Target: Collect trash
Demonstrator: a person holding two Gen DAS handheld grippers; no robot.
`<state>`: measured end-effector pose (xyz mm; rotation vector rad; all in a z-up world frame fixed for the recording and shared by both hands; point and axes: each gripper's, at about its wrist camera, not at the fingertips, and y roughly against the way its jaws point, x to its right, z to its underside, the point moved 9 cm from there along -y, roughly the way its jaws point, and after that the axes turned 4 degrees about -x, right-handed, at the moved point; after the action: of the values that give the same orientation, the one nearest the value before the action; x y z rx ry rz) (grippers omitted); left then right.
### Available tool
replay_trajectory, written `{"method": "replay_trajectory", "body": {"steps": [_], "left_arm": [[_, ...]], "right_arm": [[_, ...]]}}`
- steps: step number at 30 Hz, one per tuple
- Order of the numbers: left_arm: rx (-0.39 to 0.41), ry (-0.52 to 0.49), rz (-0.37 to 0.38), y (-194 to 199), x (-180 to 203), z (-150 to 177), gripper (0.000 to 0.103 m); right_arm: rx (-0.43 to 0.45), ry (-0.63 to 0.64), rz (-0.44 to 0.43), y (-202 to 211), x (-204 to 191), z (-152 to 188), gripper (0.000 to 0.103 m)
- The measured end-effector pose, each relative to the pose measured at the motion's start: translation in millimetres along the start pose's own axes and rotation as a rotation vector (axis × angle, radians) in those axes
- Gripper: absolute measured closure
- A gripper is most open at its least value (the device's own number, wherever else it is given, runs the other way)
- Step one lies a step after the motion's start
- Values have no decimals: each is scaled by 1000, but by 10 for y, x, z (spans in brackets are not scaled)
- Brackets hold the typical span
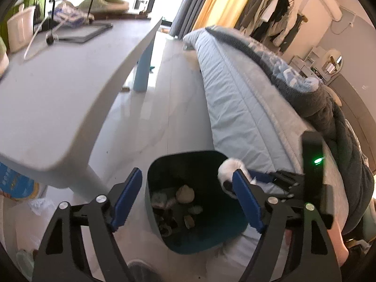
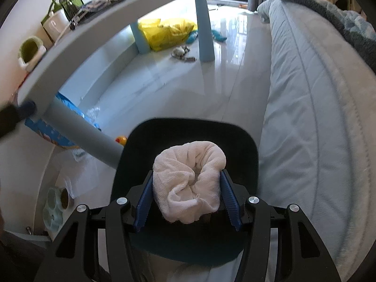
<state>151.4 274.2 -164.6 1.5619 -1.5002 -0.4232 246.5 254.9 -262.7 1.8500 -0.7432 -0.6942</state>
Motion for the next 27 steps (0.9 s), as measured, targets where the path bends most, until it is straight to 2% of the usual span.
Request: {"method": "replay_trajectory", "body": {"steps": [7,10,16,23,27], "left_arm": [[84,-31,18,167,140,-144,35],[111,-40,26,261,198,-181,37],[165,-59,23,431,304,-240,38],[287,-125,-3,803,519,-350,37],[315,-141,-19,936,594,-345,31]], "right_arm": [[-63,11,14,-176,-4,145,46],[-76,21,14,-190,-23,178,43],[-80,30,9,-168,-49,192,33],[-6,12,-8,109,-34,126,31],[90,29,2,451,-40,69,27]]}}
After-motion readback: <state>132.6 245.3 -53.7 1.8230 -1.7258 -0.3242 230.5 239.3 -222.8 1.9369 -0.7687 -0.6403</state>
